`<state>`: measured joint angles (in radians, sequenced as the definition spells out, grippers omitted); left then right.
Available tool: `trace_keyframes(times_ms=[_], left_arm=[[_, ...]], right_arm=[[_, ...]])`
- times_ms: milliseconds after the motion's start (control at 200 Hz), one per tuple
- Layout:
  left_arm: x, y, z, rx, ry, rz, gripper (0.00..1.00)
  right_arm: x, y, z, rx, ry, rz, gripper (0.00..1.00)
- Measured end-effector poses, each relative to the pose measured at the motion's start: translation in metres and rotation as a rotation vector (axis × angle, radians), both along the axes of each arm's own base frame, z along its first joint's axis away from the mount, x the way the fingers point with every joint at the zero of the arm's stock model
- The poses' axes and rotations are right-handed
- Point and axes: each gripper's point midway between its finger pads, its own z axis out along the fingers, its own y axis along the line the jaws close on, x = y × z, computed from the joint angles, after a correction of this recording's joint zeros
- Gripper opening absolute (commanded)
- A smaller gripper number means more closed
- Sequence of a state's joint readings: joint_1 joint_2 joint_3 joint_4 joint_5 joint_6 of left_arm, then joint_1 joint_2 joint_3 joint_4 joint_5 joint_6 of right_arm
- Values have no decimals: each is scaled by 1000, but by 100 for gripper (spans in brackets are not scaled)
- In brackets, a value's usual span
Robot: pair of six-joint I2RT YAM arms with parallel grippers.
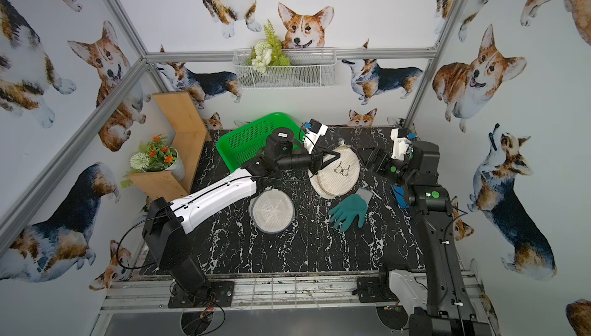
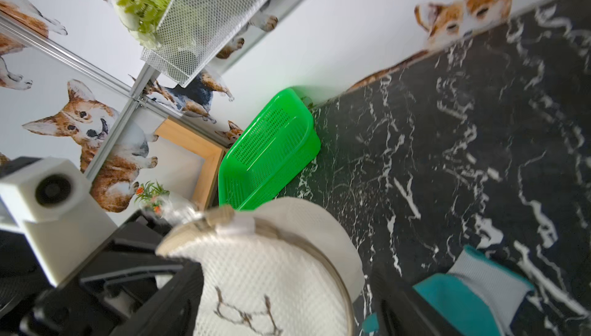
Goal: Turn the laundry bag inside out
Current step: Zip the zipper on the laundry bag, then place the laundry bag at the center of the board.
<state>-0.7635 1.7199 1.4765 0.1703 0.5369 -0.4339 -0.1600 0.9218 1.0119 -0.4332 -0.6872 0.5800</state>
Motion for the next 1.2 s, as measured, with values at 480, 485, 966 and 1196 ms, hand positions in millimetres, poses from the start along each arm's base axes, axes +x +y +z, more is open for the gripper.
trace_keyframes(times_ms=[480,485,966,1196], left_arm=[[15,21,0,-244,194,19,0],[15,21,0,-245,196,19,0],[22,56,-106,-30,367,205,25],[18,73,-159,151,383,286,34]], right_arm=[[-8,55,-59,272,75,212,54],[-8,55,-59,273,75,214,52],[-3,77,-123,186,143,232,4],[-4,102,-174,150,190,266,2]])
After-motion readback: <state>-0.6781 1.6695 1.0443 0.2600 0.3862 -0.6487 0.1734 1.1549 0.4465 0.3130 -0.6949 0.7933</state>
